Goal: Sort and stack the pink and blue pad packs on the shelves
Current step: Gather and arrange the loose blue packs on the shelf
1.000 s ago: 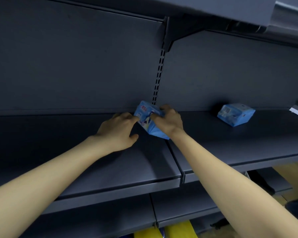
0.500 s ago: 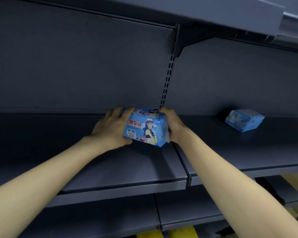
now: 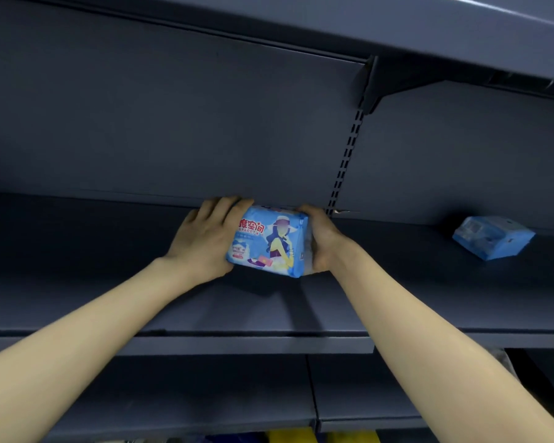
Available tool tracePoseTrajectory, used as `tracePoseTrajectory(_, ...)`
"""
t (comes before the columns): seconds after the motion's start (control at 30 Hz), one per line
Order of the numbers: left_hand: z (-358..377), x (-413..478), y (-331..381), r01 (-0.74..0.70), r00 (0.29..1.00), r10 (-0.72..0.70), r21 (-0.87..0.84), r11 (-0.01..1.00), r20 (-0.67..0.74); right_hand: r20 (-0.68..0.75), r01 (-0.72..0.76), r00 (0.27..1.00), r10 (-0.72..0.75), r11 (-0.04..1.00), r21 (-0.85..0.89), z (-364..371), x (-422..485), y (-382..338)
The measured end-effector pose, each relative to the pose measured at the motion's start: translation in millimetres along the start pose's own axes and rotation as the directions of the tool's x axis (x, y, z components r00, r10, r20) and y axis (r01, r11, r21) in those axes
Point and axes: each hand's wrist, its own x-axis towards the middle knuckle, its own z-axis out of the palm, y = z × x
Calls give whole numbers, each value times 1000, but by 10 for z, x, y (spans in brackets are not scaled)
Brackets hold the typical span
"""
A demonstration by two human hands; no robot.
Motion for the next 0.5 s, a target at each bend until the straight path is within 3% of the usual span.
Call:
tracePoseTrajectory(0.17,-66,-168,-151,84,996,-84,-82,993,6,41,54,998,-51,996,-65,231,64,19)
tracePoseTrajectory(0.27,-107,-271,-272,141,990,-140,-100,985,22,-61,244,962,-267,937,-250,445,59,29)
tracePoseTrajectory(0.4,-164,-405,-451,205,979,-204,-106,973,12,-29,528,781,-624,685,-502,727,9,60)
tracePoseTrajectory(0.5,-217,-504,-576,233,971,-236,-97,968,-26,190,629,637,-747,361,-689,933,-112,119)
